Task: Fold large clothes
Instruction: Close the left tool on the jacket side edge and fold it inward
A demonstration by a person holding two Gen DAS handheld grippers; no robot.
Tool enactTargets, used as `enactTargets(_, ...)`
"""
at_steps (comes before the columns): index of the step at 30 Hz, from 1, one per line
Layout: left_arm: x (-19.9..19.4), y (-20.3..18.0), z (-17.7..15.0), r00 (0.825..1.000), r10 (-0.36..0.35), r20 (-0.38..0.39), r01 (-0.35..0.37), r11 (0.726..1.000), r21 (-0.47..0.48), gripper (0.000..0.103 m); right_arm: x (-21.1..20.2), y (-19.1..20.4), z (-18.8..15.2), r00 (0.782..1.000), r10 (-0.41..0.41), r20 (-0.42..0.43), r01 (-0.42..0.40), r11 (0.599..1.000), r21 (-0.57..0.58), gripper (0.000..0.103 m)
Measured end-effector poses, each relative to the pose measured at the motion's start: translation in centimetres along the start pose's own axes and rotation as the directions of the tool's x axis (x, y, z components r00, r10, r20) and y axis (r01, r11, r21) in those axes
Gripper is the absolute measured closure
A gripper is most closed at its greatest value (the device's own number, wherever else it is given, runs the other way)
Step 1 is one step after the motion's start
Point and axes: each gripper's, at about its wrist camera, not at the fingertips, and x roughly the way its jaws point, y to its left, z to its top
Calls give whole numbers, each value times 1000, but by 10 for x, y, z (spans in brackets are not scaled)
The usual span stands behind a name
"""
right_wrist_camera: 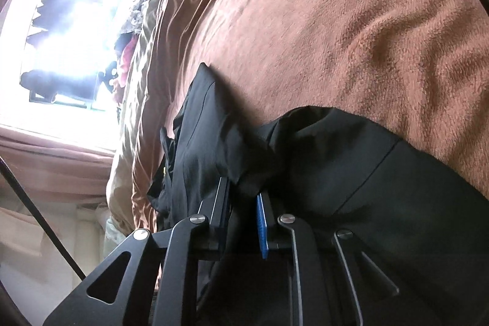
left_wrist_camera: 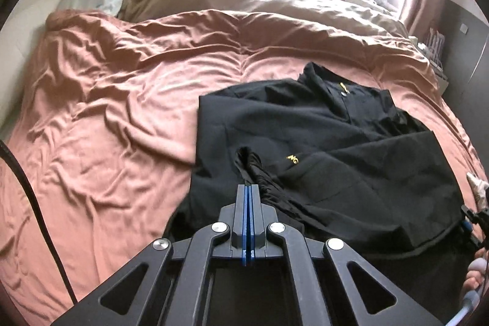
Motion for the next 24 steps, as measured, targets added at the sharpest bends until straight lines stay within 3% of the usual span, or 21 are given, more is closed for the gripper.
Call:
enactTargets(8,29,11,3,999,29,-18,-29,1000,-7,103,4,0,2,1000,-3,20,3,1000,5,90)
enactTargets(15,79,27,-21,988,47,-144,-52,998,-31,103,6,5,-2,1000,-27,-2,27,1000,12,90)
enactTargets(21,79,22,-15,989,73,-126,-76,997,-16,103,-6,-11,4,1000,18,-7,-17,993,119,90)
enactTargets(24,77,20,-13,986,77,-149,-77,997,5,102,-27,-8,6,999,-26,23,23,993,120,90)
